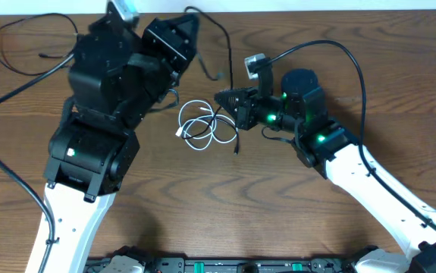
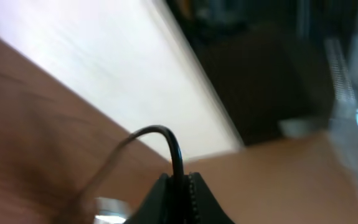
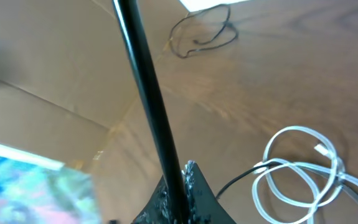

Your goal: Untangle cables

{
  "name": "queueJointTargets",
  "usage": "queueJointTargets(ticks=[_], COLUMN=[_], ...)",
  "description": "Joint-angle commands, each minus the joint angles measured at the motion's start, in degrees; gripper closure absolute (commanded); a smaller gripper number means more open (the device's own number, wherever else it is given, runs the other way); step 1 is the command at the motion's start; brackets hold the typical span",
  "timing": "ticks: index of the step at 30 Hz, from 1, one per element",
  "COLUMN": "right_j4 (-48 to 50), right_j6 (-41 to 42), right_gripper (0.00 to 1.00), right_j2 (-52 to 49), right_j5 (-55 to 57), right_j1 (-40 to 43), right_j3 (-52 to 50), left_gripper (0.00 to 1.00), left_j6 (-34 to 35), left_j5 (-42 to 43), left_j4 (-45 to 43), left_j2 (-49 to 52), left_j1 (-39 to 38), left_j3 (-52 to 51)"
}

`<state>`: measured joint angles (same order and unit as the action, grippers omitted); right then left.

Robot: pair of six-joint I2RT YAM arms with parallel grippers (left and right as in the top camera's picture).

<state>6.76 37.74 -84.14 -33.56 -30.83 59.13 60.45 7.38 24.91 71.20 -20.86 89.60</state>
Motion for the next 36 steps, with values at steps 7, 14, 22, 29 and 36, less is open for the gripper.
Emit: queueJointTargets(ticks=[7, 14, 22, 29, 36], right_j4=[3.0, 5.9, 5.9, 5.9, 6.1], right_j6=[25.5, 41.9, 49.8, 56.1, 56.2], right_gripper=[0.99, 0.99, 0.98, 0.98, 0.98], right_j2=[-0.1, -0.1, -0.1, -0.1, -0.1], right_j5=[-16.7, -20.4, -19.7, -18.4, -18.2], right_j1=[5.3, 5.7, 6.5, 8.7, 11.9], right_j3=[0.1, 0.1, 0.1, 0.1, 0.1], left_gripper=[0.57, 0.57, 0.49, 0.48, 0.48], left_j6=[-13.5, -20.5, -54.0, -62.6, -66.5], left_j5=[-24.6, -16.6, 14.6, 15.6, 20.0], left_j4=[16.0, 19.1, 21.3, 28.6, 30.4], left_j2=[3.7, 6.3, 6.2, 6.3, 6.3], left_j1=[-0.1, -0.1, -0.1, -0.1, -0.1], left_j3=[0.5, 0.5, 0.5, 0.5, 0.5])
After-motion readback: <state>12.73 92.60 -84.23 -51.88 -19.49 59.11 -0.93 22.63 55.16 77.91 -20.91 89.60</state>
